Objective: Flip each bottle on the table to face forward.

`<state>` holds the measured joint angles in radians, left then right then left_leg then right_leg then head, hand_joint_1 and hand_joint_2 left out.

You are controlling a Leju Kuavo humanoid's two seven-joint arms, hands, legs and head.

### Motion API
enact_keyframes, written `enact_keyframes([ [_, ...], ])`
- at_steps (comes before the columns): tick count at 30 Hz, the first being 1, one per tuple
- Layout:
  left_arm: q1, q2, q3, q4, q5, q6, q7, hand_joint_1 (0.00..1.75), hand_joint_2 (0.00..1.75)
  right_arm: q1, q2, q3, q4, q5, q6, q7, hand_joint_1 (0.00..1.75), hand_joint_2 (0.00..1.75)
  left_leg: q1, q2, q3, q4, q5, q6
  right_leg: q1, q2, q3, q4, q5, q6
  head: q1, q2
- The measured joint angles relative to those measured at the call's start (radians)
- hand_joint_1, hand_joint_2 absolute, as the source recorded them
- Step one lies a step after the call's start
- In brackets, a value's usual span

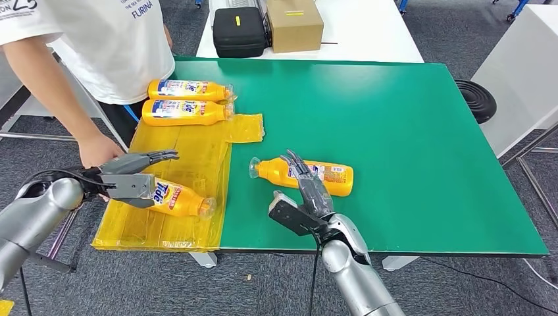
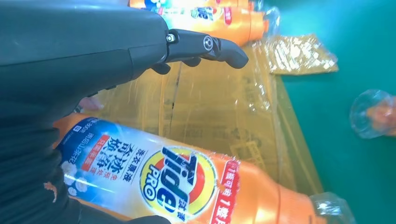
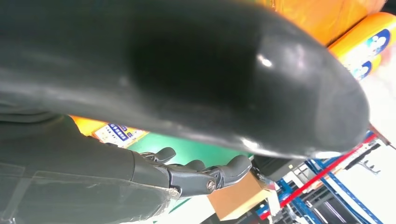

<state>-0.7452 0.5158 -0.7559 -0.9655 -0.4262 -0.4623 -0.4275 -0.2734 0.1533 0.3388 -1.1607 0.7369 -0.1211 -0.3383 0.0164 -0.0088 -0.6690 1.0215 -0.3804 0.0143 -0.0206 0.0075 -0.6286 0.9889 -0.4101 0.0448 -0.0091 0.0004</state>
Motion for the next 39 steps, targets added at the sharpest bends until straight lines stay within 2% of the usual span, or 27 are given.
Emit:
enact_keyframes([
  [3,0.039,0.006,0.037,-0.038,0.033,0.027,-0.001,0.0,1.75,-0.001,-0.002,0.0,-0.011,0.03,0.004,0.024,0.0,0.0,0.0,0.0,0.0,0.0,0.0,0.0,0.0,0.0,0.0,0.0,0.0,0.0,0.0,0.0],
  [7,0.097,-0.006,0.098,-0.062,0.052,0.105,-0.004,0.0,1.75,-0.009,-0.009,-0.002,-0.023,0.08,0.012,0.062,0.0,1.75,0.0,0.0,0.0,0.0,0.0,0.0,0.0,0.0,-0.001,0.0,0.0,0.0,0.0,0.0],
  [9,0.133,-0.031,0.139,-0.064,0.054,0.164,-0.002,0.0,1.75,-0.023,-0.016,-0.009,-0.024,0.121,0.017,0.091,0.0,1.75,-0.001,0.0,0.0,0.0,0.0,0.0,-0.001,0.0,-0.001,0.0,0.0,0.0,0.0,0.0],
  [14,0.257,-0.137,0.269,-0.076,0.018,0.318,0.025,0.0,1.75,-0.08,-0.053,-0.062,-0.002,0.24,0.048,0.151,0.0,1.75,-0.002,0.0,0.0,0.0,0.0,0.0,-0.002,0.0,-0.001,-0.001,0.0,0.0,0.0,0.0],
  [20,0.309,-0.231,0.37,-0.078,-0.014,0.34,0.042,0.0,1.75,-0.16,-0.097,-0.126,0.092,0.297,0.061,0.167,0.0,1.75,-0.003,0.0,-0.001,0.001,0.0,0.001,-0.002,0.0,-0.001,-0.001,0.001,0.001,0.0,0.0],
  [29,0.312,-0.303,0.421,-0.075,-0.073,0.329,0.062,0.0,1.75,-0.268,-0.142,-0.151,0.296,0.313,0.096,0.182,0.0,1.75,-0.002,0.0,-0.001,0.001,0.0,0.001,-0.002,0.0,-0.001,-0.001,0.001,0.001,0.0,0.0],
  [34,0.281,-0.324,0.425,-0.049,-0.085,0.32,0.063,0.0,1.75,-0.328,-0.147,-0.151,0.448,0.301,0.108,0.17,0.0,1.75,-0.002,0.0,-0.001,0.001,0.0,0.001,-0.002,0.0,-0.001,-0.001,0.001,0.001,0.0,0.0],
  [39,0.257,-0.333,0.425,-0.023,-0.086,0.316,0.063,0.0,1.75,-0.354,-0.147,-0.151,0.533,0.299,0.115,0.165,0.0,1.75,-0.002,0.0,-0.001,0.001,0.0,0.001,-0.002,0.0,-0.001,0.0,0.001,0.001,0.0,0.0],
])
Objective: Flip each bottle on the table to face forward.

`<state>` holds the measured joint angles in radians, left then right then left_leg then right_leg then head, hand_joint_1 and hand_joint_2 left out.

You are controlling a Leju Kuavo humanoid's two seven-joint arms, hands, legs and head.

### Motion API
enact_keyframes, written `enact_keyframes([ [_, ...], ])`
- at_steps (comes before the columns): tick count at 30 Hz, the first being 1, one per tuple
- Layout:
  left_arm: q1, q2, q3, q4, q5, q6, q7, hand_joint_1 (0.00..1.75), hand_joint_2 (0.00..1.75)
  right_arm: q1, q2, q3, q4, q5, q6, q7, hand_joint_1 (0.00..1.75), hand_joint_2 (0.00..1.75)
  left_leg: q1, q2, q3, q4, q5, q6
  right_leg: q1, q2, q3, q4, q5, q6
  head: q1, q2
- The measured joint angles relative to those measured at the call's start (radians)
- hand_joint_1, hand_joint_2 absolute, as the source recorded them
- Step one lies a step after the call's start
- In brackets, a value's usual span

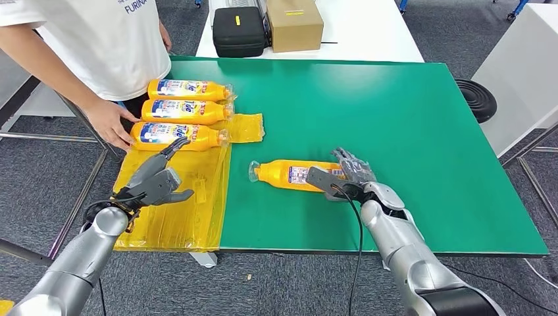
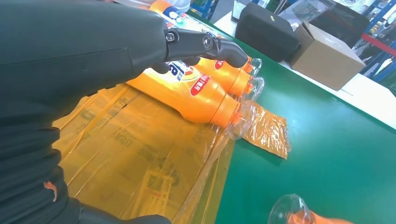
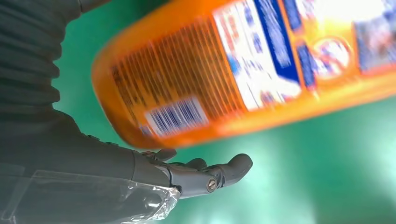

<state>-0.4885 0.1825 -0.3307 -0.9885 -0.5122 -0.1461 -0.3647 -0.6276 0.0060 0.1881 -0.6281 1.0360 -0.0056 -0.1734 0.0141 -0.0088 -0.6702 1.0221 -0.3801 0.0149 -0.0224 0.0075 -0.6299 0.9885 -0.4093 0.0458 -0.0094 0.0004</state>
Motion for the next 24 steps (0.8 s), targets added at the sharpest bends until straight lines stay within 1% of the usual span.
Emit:
enact_keyframes([
  [13,-0.006,-0.003,0.0,0.023,0.002,0.0,0.0,0.0,1.75,-0.053,-0.001,0.0,0.112,-0.017,0.04,-0.003,0.0,1.75,0.0,0.0,0.0,0.0,0.0,0.0,0.0,0.0,0.0,0.0,0.0,0.0,0.0,0.0],
  [24,-0.006,-0.002,0.0,0.029,0.011,0.0,0.0,0.0,1.75,-0.087,0.002,0.006,0.164,0.001,0.062,-0.001,0.0,1.75,0.0,0.0,0.0,0.0,0.0,0.0,0.0,0.0,0.0,0.0,0.0,0.0,0.0,0.0],
])
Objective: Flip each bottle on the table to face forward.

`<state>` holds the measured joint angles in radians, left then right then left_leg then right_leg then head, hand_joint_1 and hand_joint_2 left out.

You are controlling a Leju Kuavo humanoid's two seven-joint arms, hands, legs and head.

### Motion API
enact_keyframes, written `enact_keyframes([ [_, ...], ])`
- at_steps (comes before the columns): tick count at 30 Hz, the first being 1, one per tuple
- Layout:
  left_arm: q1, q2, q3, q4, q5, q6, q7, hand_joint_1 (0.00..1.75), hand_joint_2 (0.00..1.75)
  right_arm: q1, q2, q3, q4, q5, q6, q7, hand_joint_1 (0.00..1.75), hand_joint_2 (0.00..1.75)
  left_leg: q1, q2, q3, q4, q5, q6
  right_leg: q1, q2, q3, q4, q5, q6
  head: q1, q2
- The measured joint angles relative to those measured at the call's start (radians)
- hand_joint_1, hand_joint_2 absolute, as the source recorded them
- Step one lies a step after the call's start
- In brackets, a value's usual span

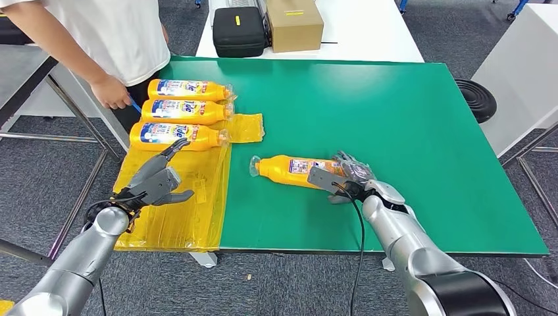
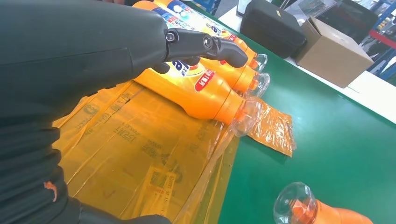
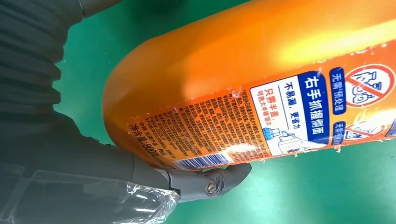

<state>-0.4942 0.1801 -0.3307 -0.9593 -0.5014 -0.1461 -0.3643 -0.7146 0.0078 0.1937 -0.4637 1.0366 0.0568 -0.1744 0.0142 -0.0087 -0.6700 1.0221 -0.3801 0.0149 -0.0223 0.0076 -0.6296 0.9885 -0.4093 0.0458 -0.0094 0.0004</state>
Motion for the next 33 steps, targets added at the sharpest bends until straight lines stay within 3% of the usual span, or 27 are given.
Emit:
enact_keyframes([
  [5,0.0,0.0,0.0,0.0,0.008,-0.008,0.0,0.0,1.75,-0.011,0.0,0.011,0.011,0.004,0.008,0.002,0.05,1.75,0.0,0.0,0.0,0.0,0.0,0.0,0.0,0.0,0.0,0.0,0.0,0.0,0.0,0.0],
  [6,0.0,0.001,0.0,0.0,0.01,-0.01,0.0,0.0,1.75,-0.013,0.0,0.014,0.014,0.005,0.011,0.003,0.3,1.75,0.0,0.0,0.0,0.0,0.0,0.0,0.0,0.0,0.0,0.0,0.0,0.0,0.0,0.0],
  [9,0.0,0.002,0.001,0.0,0.018,-0.017,0.0,0.0,1.75,-0.021,0.0,0.02,0.022,0.011,0.018,0.003,1.51,1.75,0.0,0.0,0.0,0.0,0.0,0.0,0.0,0.0,0.0,0.0,0.0,0.0,0.0,0.0],
  [10,0.0,0.002,0.001,0.0,0.02,-0.018,0.0,0.0,1.75,-0.023,0.0,0.023,0.024,0.013,0.02,0.002,1.7,1.75,0.0,0.0,0.0,0.0,0.0,0.0,0.0,0.0,0.0,0.0,0.0,0.0,0.0,0.0],
  [26,-0.043,0.004,0.0,0.046,0.032,-0.041,-0.003,0.0,1.75,-0.031,-0.007,0.049,0.039,-0.005,0.023,-0.043,1.75,1.75,0.0,0.0,0.001,0.0,0.0,0.0,0.0,0.0,0.001,0.0,0.0,0.0,0.0,0.0],
  [33,-0.032,0.008,0.006,0.056,0.094,-0.04,-0.005,0.0,1.75,0.002,-0.007,0.043,0.023,-0.081,-0.076,-0.113,1.75,1.75,0.0,0.0,0.0,0.0,0.0,0.0,0.0,0.0,0.001,0.0,0.0,0.0,0.0,0.0],
])
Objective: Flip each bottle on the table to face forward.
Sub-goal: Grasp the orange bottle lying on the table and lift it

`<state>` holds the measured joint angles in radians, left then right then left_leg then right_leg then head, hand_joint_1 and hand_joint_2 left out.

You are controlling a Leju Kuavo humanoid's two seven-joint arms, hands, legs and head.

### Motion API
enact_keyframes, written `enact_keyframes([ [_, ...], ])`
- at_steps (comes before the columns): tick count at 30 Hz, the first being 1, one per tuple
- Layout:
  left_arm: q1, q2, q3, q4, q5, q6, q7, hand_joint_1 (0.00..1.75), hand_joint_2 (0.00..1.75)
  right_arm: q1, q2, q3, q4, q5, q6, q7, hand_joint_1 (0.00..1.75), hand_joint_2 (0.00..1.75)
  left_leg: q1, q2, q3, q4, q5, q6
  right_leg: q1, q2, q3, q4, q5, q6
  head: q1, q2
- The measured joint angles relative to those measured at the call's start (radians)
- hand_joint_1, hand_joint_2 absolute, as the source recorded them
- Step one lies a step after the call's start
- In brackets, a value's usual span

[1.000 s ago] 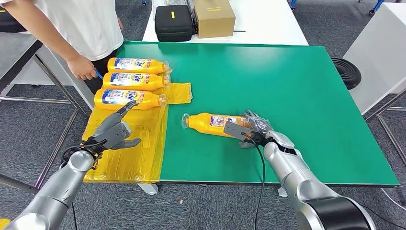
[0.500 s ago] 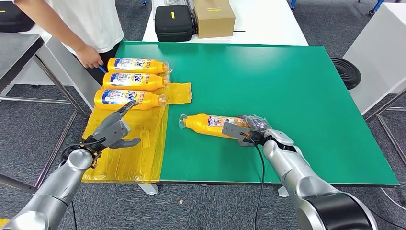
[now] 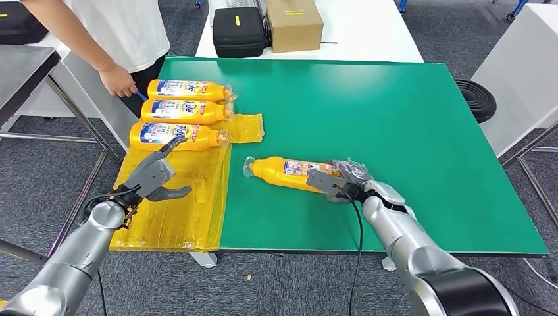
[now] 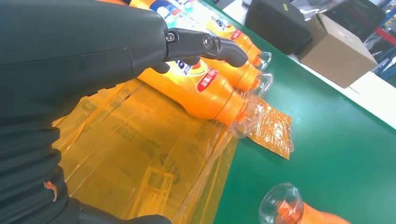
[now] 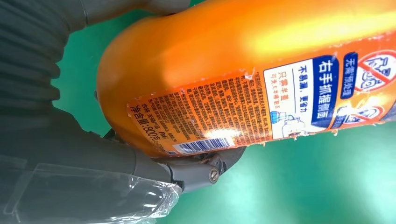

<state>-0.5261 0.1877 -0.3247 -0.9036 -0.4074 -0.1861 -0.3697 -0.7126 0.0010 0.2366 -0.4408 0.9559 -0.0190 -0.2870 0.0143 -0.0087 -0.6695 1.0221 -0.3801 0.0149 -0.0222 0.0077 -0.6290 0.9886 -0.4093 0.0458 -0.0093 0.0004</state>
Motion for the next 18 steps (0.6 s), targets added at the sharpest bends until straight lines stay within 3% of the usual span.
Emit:
enact_keyframes([
  [9,0.072,-0.032,0.121,0.005,0.346,-0.01,0.031,0.0,1.75,0.172,0.043,-0.066,-0.225,-0.221,-0.233,-0.18,1.75,1.75,0.0,0.0,-0.002,0.0,0.0,0.0,0.0,0.0,-0.002,0.0,-0.001,0.0,0.0,0.0],
  [18,0.095,-0.079,0.197,0.034,0.681,-0.178,0.081,0.0,1.75,0.298,0.1,-0.118,-0.422,-0.378,-0.275,-0.277,1.75,1.75,0.0,0.0,-0.002,0.0,0.0,0.0,0.0,0.0,-0.002,0.0,-0.001,0.0,0.0,0.0],
])
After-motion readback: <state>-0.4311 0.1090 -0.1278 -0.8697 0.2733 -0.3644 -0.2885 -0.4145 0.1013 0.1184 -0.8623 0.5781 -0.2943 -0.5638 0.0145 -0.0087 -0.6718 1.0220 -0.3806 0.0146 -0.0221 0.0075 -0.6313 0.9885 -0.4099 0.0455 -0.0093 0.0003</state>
